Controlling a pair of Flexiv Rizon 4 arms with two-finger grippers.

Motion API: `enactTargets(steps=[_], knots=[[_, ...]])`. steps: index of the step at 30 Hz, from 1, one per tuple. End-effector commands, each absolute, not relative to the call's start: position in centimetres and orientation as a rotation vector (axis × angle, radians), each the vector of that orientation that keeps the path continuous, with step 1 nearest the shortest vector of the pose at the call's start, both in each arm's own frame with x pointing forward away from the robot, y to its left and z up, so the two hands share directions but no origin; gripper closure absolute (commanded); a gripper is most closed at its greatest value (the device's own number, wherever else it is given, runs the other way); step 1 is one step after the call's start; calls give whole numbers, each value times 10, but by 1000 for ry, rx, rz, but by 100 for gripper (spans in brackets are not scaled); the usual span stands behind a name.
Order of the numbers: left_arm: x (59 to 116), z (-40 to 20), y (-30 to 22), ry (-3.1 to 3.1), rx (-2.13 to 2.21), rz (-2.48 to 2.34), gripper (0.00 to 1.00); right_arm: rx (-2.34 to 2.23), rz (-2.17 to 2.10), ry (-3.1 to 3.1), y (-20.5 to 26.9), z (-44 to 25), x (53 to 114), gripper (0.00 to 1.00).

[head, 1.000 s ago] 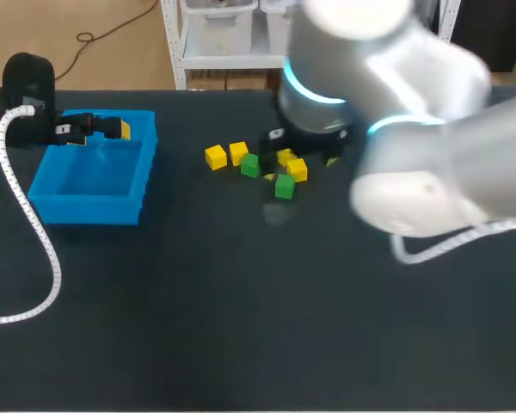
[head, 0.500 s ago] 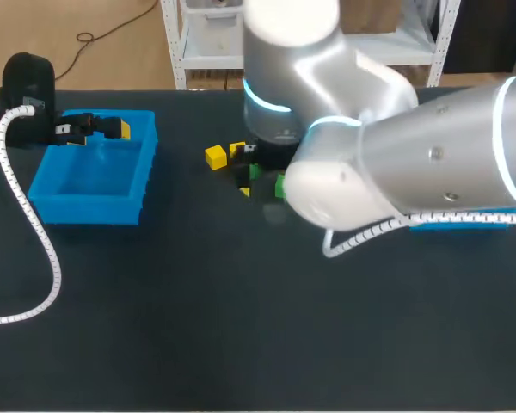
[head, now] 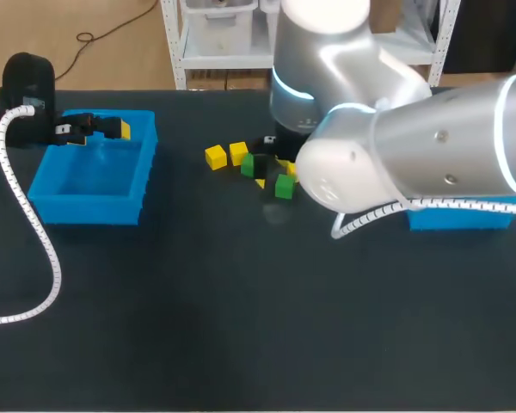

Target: Put the green cubes in the right bin and the yellow cubes in the left bin.

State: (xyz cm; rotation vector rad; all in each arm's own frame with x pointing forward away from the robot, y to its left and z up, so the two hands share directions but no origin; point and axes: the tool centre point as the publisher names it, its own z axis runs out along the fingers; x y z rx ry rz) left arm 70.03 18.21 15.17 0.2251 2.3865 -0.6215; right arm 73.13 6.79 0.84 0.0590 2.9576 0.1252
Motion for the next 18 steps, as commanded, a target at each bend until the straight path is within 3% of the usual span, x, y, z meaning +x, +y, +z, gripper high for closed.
enactTargets(steps=[1,9,11,16,18], knots=[[700,150,184,2377,230,-633,0,61,127,2969,70,1,740,0],[700,150,184,2377,230,-633,0,56,119,2982,74,-5,742,0],[700,150,184,2377,230,-633,0,54,120,2983,75,-6,742,52],[700,150,184,2377,230,-633,0,53,116,2977,76,-7,743,100],[700,150,184,2377,230,-633,0,51,113,2975,77,-8,743,100]])
